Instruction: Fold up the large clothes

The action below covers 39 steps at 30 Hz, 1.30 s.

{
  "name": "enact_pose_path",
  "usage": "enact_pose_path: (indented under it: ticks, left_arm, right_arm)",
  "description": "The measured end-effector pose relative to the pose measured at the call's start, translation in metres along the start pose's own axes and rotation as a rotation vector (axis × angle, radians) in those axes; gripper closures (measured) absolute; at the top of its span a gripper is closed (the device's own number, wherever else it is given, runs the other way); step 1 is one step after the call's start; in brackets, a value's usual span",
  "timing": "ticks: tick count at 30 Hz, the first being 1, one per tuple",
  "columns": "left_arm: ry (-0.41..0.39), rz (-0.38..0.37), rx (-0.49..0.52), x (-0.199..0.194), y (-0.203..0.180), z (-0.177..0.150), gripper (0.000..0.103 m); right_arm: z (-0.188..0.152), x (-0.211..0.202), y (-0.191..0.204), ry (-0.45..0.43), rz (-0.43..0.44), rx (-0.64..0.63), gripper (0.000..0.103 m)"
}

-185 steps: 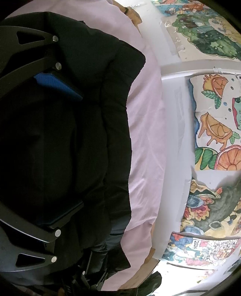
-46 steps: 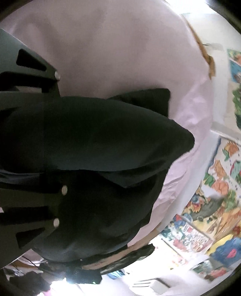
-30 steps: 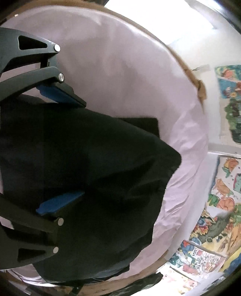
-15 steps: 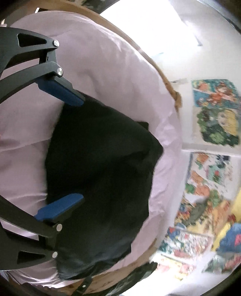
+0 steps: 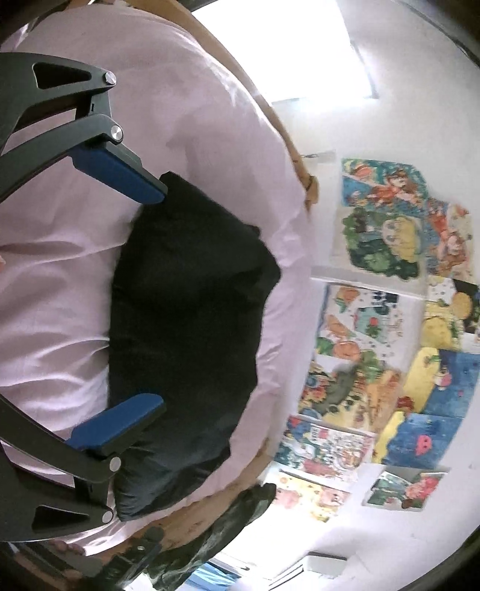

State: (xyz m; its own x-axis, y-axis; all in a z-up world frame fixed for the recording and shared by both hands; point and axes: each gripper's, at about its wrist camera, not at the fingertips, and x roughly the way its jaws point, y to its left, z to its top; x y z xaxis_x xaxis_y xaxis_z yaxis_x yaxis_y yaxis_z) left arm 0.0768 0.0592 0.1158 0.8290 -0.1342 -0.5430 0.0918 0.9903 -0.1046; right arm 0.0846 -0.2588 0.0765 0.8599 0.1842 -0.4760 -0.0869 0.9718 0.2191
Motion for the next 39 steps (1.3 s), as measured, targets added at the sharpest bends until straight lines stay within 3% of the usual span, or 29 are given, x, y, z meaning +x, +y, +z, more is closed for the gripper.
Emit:
enact_pose_path:
  ticks: [8,15,22,32,39]
  left_arm:
    - [-0.029,0.034,0.058,-0.004,-0.008,-0.019,0.002]
    - [-0.133,0.055,0.15,-0.02,-0.025,-0.042,0.002]
    - [-0.222,0.044,0.171,-0.038,-0.031,-0.055,0.002]
    - [-0.196,0.102,0.176,-0.039,-0.026,-0.069,0.002]
    - [-0.241,0.094,0.175,-0.054,-0.027,-0.076,0.002]
  right_arm:
    - [-0.025,-0.01,0.028,-0.014,-0.009,-0.077,0.0]
    - [-0.039,-0.026,0.038,-0.056,-0.025,-0.052,0.0]
    - [-0.041,-0.05,0.052,-0.113,-0.003,-0.083,0.0]
    - [-0.05,-0.063,0.061,-0.126,0.021,-0.078,0.0]
    - [-0.053,-0.072,0.066,-0.174,0.014,-0.089,0.0]
